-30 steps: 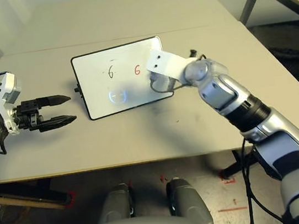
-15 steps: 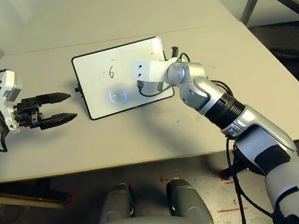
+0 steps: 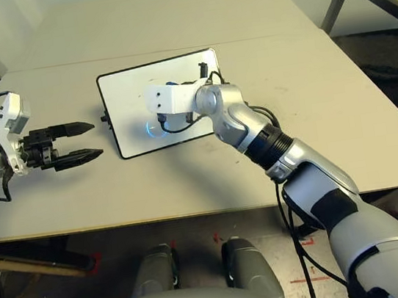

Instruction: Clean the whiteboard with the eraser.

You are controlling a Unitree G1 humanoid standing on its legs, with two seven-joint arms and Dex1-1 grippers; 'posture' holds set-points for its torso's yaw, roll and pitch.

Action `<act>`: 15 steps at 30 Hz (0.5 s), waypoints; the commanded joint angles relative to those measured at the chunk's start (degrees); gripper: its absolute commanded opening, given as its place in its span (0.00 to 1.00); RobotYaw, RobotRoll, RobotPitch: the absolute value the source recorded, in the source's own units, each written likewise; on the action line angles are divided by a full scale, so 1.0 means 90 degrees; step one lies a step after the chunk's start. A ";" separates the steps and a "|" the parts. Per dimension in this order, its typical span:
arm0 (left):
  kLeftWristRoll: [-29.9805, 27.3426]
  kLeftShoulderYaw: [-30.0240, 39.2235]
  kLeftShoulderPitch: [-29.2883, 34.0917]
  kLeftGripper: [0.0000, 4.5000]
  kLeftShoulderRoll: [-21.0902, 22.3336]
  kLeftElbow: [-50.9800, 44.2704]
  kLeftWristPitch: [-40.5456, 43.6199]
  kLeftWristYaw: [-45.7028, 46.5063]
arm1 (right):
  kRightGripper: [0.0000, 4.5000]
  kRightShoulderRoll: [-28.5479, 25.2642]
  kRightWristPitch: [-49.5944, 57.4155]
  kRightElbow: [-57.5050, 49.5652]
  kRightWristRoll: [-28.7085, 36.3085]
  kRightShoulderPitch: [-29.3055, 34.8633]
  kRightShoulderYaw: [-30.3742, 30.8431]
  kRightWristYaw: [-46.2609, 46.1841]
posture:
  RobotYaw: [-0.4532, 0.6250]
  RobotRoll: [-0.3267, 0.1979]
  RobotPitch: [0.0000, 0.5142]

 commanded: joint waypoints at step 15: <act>0.0086 -0.0203 -0.0265 1.00 -0.0075 0.0206 -0.0116 -0.0048 | 0.04 -0.1037 0.0101 -0.0372 -0.0351 0.0758 -0.0390 0.0443 | 0.69 0.62 0.08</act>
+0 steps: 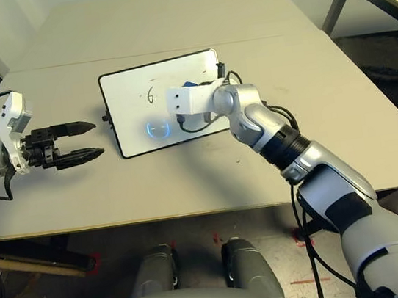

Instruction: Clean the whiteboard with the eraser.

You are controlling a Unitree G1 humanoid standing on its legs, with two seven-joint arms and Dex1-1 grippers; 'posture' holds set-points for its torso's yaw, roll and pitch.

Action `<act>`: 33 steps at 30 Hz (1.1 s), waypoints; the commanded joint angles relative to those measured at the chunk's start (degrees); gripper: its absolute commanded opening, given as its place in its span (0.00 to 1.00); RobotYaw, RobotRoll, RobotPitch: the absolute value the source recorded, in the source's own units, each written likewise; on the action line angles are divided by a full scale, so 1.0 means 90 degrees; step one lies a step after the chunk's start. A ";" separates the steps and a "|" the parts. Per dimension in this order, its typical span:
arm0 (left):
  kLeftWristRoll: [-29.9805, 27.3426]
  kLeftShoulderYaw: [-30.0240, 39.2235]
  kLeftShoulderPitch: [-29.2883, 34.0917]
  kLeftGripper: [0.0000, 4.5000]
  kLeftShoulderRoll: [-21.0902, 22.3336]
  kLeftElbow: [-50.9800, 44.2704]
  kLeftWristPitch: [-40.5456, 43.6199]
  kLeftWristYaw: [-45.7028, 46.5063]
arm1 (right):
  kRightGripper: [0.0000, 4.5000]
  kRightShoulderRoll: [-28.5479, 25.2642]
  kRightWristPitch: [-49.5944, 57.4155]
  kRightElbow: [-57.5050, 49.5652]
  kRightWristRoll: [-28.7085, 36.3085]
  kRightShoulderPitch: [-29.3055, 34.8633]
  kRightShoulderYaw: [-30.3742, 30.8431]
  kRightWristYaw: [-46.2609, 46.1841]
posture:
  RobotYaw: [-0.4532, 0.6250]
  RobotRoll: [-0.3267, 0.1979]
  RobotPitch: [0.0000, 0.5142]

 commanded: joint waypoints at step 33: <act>0.0046 0.0012 0.0210 1.00 0.0041 -0.0127 -0.0005 0.0065 | 0.04 0.1101 -0.0529 0.1007 -0.0332 -0.0425 0.0092 -0.0001 | 0.72 0.62 0.08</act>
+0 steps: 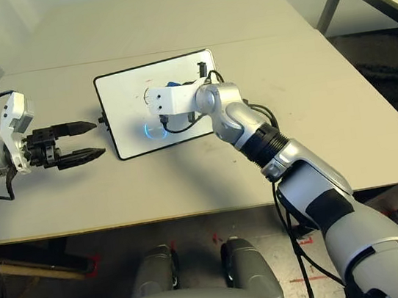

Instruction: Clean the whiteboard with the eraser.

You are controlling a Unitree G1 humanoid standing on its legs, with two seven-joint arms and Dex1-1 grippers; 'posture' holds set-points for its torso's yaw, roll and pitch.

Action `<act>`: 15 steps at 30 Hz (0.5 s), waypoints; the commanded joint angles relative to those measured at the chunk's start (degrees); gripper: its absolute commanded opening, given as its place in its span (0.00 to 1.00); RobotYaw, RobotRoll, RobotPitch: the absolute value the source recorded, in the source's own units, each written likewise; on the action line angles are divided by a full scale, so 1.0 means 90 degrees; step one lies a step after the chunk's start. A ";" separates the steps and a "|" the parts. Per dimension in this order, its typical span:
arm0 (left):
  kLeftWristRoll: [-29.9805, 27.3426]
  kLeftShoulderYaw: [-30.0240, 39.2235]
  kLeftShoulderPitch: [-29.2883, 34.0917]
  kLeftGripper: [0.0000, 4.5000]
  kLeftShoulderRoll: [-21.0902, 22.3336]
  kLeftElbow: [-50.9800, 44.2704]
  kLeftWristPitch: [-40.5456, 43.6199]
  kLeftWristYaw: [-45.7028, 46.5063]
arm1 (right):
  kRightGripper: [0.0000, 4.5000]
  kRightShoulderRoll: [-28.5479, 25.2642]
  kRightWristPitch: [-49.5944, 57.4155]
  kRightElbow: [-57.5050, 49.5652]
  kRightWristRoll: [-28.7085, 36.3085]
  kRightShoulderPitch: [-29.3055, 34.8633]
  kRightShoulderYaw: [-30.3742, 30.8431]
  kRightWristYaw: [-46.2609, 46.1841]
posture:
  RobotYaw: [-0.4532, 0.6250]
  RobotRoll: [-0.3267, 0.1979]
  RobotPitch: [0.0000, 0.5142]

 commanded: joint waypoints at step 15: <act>0.0040 -0.0066 -0.0090 1.00 0.0017 -0.0049 -0.0014 -0.0038 | 0.04 -0.0975 0.0137 -0.0460 -0.0067 0.0897 -0.0113 0.0438 | 0.71 0.62 0.08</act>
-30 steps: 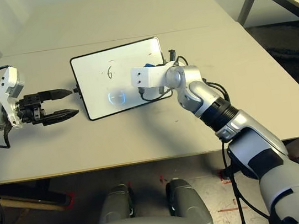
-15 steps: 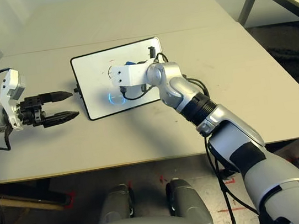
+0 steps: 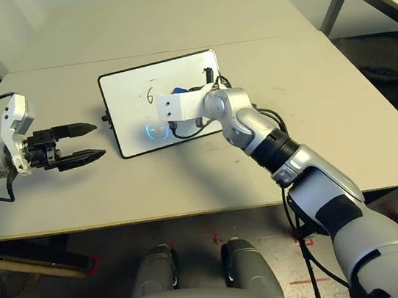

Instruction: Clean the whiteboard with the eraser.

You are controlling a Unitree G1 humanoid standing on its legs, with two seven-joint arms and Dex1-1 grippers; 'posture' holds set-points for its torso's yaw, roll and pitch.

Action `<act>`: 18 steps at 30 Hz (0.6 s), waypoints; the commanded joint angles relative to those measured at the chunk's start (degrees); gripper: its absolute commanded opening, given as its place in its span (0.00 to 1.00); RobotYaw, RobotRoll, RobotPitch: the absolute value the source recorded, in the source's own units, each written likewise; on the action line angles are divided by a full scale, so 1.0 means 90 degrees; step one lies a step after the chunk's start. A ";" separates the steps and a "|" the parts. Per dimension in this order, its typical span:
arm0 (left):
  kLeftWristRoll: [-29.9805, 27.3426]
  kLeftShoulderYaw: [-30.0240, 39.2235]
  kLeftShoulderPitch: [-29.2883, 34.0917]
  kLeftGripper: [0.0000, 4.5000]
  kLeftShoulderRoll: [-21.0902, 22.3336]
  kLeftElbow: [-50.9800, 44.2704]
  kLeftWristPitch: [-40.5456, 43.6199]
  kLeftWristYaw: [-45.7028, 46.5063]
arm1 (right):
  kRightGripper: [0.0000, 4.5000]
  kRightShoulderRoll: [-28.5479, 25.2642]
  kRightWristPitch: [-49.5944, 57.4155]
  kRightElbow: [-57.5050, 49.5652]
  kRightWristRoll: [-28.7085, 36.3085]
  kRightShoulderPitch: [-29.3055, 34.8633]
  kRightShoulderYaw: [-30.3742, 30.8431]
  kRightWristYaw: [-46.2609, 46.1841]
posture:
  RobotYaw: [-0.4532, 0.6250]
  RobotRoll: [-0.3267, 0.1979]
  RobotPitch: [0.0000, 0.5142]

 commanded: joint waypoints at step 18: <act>0.0059 -0.0050 -0.0128 1.00 0.0032 0.0012 -0.0029 -0.0016 | 0.03 -0.0051 0.0176 0.0039 -0.0141 0.0156 0.0000 0.0214 | 0.71 0.62 0.08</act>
